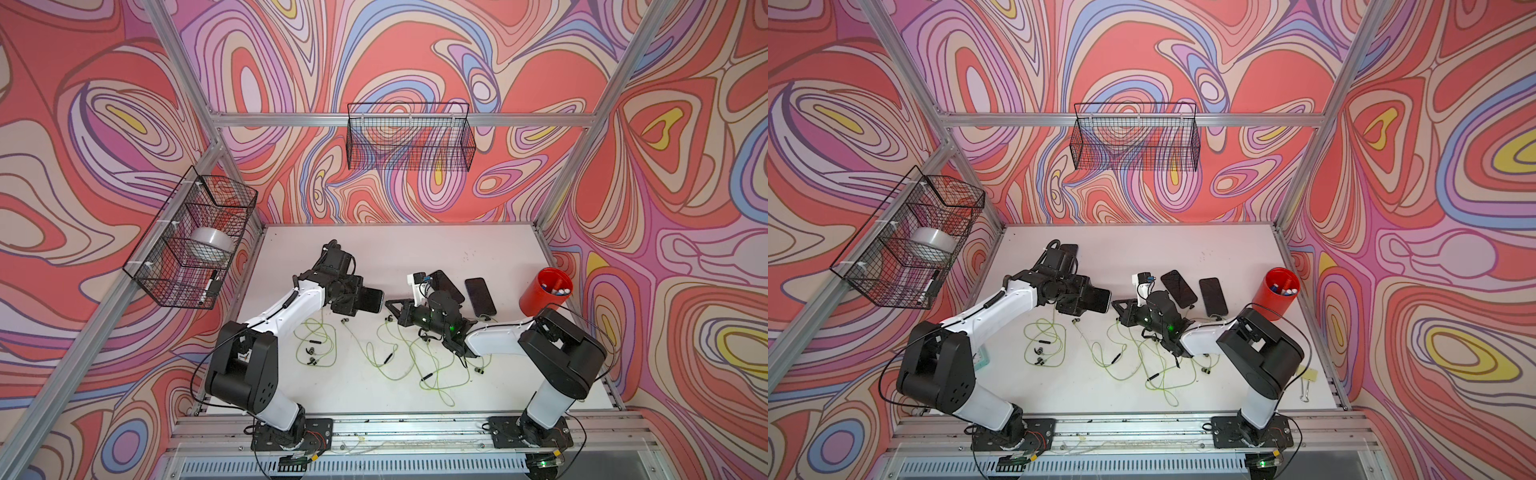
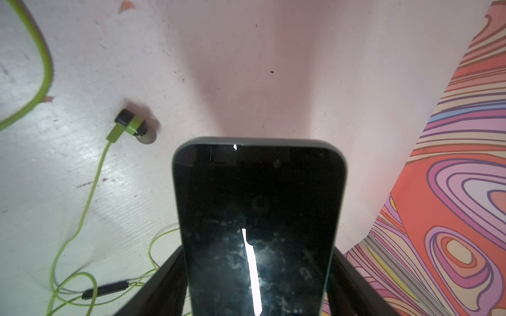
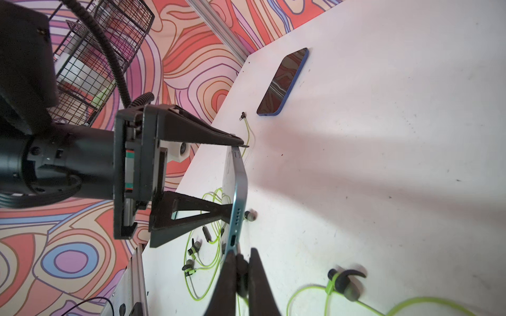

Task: Plug wired earphones into phones
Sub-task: Insert the wired earphone into the phone.

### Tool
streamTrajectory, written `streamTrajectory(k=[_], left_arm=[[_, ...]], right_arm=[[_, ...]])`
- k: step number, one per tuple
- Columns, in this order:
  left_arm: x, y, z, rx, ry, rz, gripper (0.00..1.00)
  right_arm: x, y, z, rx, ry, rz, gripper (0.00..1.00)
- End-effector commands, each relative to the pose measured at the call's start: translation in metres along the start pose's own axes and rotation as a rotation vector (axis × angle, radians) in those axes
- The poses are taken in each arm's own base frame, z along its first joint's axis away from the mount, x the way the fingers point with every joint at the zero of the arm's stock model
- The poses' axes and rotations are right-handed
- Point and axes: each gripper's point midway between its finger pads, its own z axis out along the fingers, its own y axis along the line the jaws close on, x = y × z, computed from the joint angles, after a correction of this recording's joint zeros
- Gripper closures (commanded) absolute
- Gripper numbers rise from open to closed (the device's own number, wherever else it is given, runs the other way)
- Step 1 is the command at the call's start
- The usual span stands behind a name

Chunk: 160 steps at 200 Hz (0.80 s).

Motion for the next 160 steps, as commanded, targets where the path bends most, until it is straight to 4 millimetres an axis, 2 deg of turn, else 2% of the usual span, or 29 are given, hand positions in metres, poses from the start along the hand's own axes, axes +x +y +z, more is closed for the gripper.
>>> streamTrajectory(k=[1, 60, 160], left_arm=[[0.002, -0.010, -0.008, 0.053, 0.013, -0.017, 1.00], [0.002, -0.010, -0.007, 0.052, 0.018, -0.015, 1.00], [0.004, -0.011, -0.006, 0.059, 0.030, -0.011, 1.00]], right_arm=[[0.001, 0.000, -0.002, 0.008, -0.005, -0.010, 1.00], [-0.003, 0.006, 0.001, -0.019, -0.011, -0.007, 1.00], [-0.001, 0.004, 0.009, -0.026, -0.009, 0.007, 1.00]])
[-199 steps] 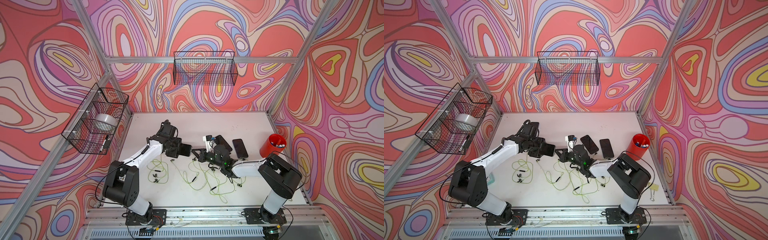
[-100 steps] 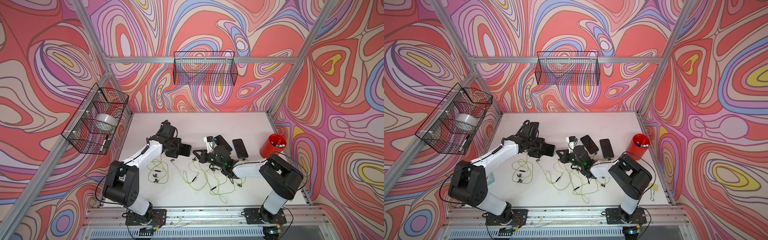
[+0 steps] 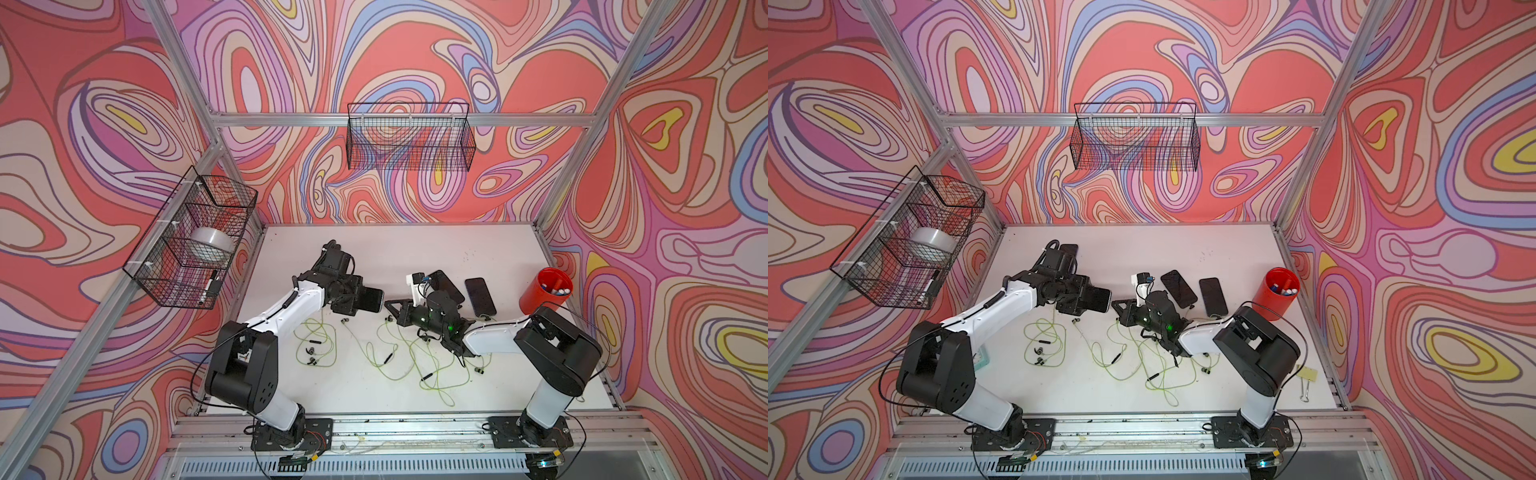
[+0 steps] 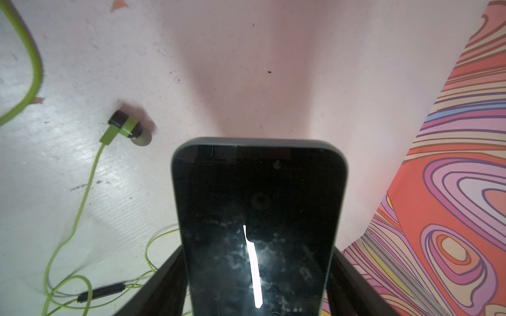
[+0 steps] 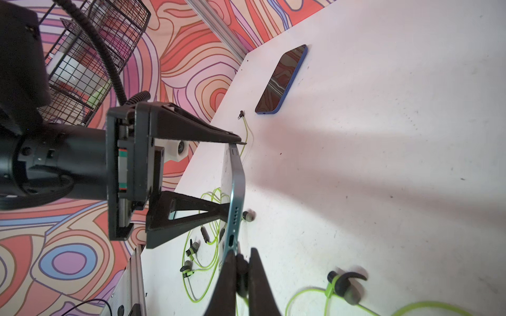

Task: Plug wired earphones into phones
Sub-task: Insert the wired earphone into the phone.

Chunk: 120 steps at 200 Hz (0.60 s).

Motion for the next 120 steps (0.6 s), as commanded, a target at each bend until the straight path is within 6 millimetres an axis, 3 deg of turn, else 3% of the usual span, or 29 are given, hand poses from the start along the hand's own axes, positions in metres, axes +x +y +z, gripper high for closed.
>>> streamTrajectory(k=[1, 71, 120], left_arm=[[0.003, -0.009, -0.008, 0.047, 0.018, -0.011, 1.00], [0.001, -0.007, -0.005, 0.043, 0.014, -0.015, 1.00], [0.003, -0.009, -0.007, 0.050, 0.020, -0.018, 1.00]], right_arm=[[-0.003, 0.007, 0.005, -0.023, -0.012, -0.001, 1.00], [-0.011, 0.009, -0.008, -0.004, -0.043, -0.023, 1.00], [-0.005, 0.006, 0.003, -0.014, -0.017, -0.008, 1.00]])
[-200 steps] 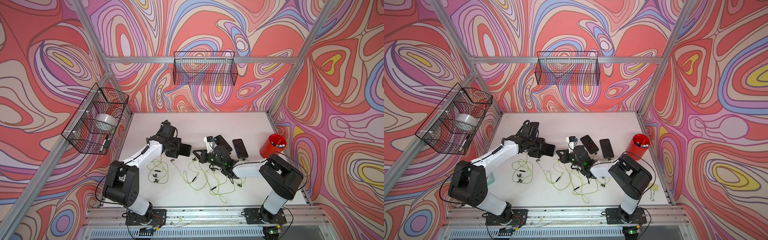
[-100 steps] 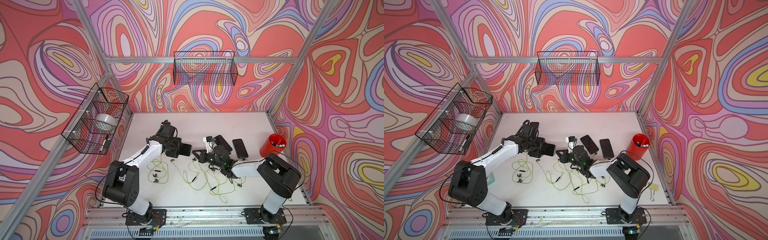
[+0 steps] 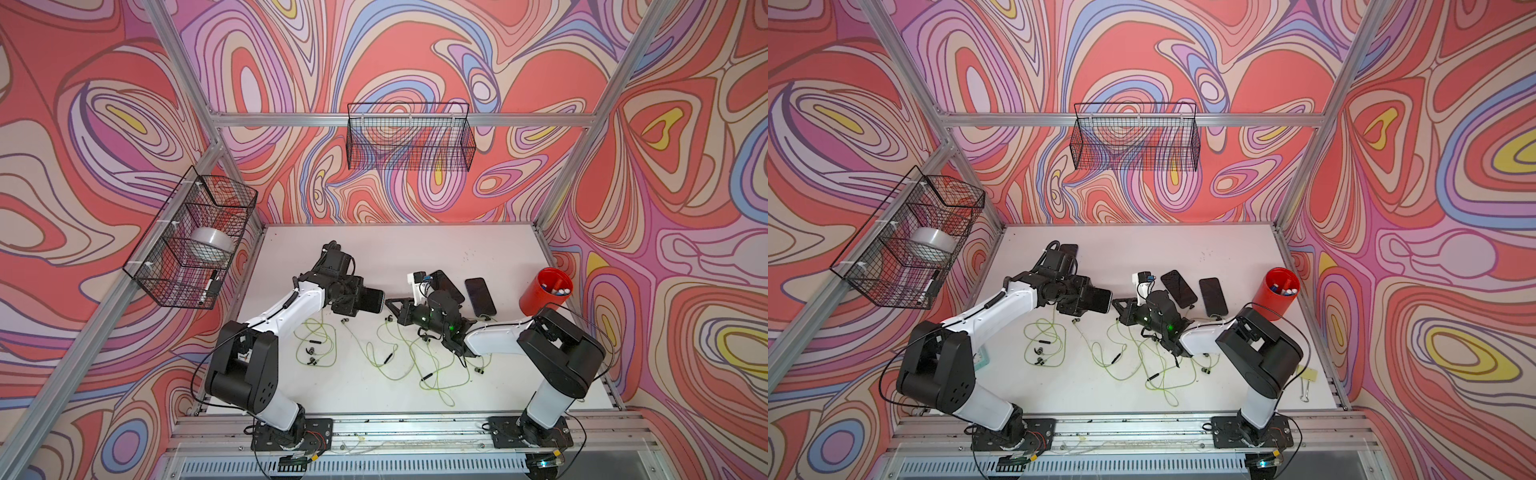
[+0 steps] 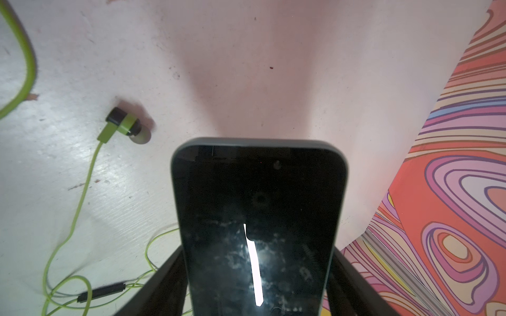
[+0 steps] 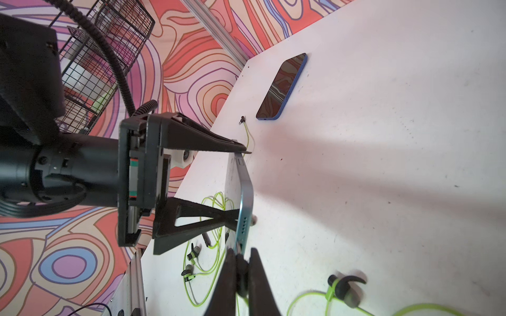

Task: Plug wired earphones into phones
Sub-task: Insert the wired earphone into the phone.

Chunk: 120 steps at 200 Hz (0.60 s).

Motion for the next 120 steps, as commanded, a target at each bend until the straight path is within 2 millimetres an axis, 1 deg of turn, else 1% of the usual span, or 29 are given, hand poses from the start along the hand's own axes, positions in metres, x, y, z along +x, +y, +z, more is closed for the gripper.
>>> streamTrajectory(k=[1, 29, 76, 78, 81, 120], left_arm=[[0.002, -0.010, -0.008, 0.049, 0.011, -0.018, 1.00], [0.002, -0.010, -0.008, 0.050, 0.015, -0.015, 1.00], [0.004, -0.010, -0.007, 0.054, 0.029, -0.022, 1.00], [0.004, -0.010, -0.006, 0.053, 0.029, -0.022, 1.00], [0.004, -0.010, -0.007, 0.054, 0.029, -0.022, 1.00], [0.008, -0.008, -0.005, 0.044, 0.054, -0.025, 1.00]], right_arm=[[0.001, 0.003, 0.006, -0.013, 0.003, 0.000, 1.00], [0.004, 0.001, 0.007, -0.014, 0.010, 0.004, 1.00], [0.001, 0.005, 0.008, -0.027, 0.003, 0.006, 1.00], [0.007, -0.001, 0.011, -0.014, 0.018, 0.010, 1.00], [0.009, -0.004, 0.011, -0.009, 0.021, 0.014, 1.00], [0.007, -0.001, 0.017, -0.012, 0.029, 0.006, 1.00]])
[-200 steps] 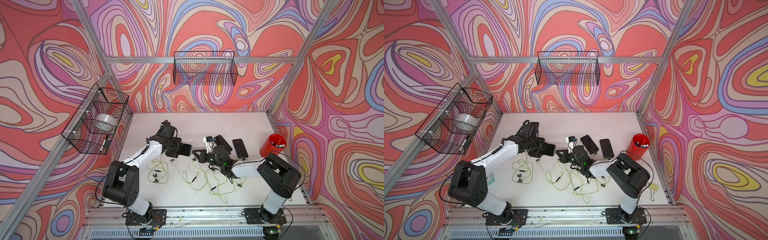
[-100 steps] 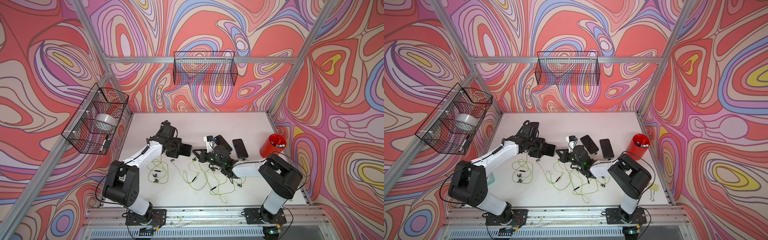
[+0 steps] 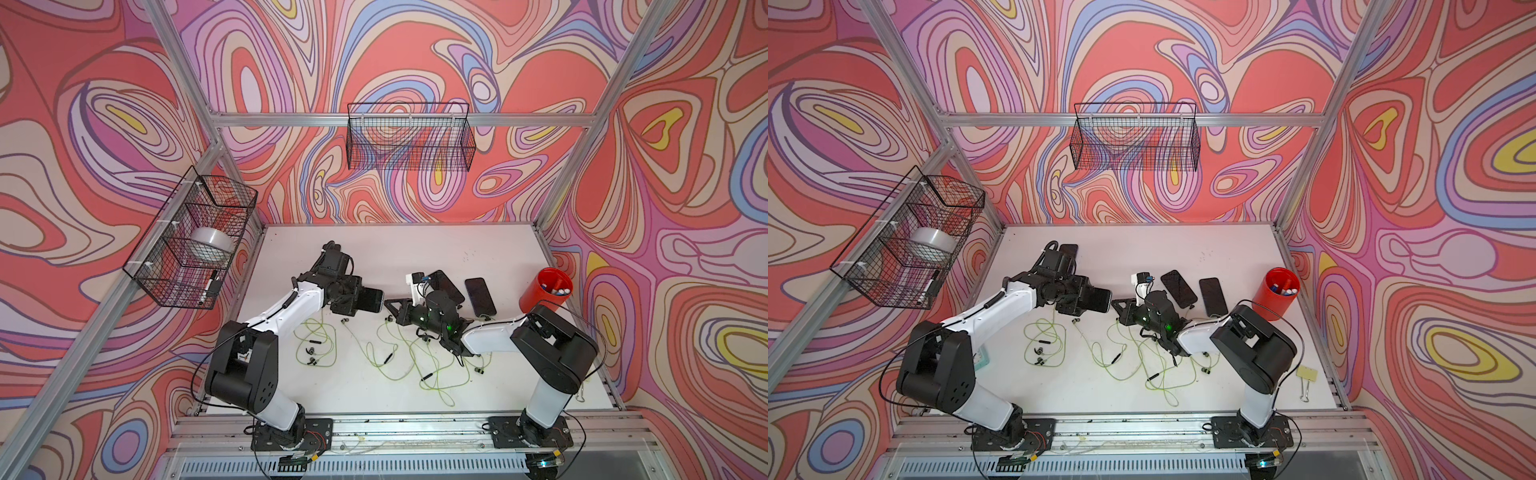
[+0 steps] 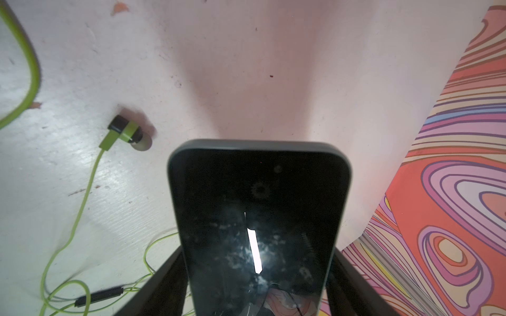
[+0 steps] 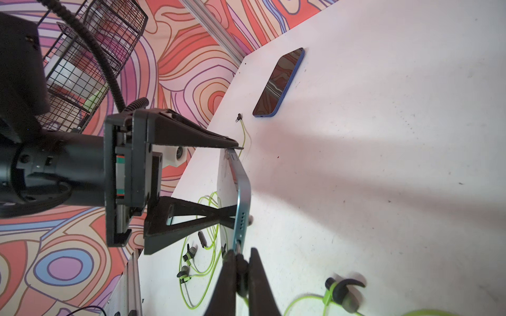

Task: Plug wired earphones into phones
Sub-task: Insert the wired earphone into the phone.

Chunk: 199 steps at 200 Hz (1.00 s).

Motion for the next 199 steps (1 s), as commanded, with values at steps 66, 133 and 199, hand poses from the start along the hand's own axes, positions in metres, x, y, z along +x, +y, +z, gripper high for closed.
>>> streamTrajectory(k=[66, 133, 199], left_arm=[[0.022, -0.010, -0.002, 0.057, 0.120, -0.026, 1.00], [0.035, -0.021, -0.001, 0.098, 0.200, -0.036, 1.00], [0.042, -0.028, -0.002, 0.116, 0.236, -0.019, 1.00]], right_arm=[[-0.005, 0.017, 0.018, -0.046, 0.042, -0.014, 1.00], [0.008, 0.010, 0.026, 0.031, 0.150, -0.046, 1.00], [0.011, 0.014, 0.032, -0.002, 0.167, -0.044, 1.00]])
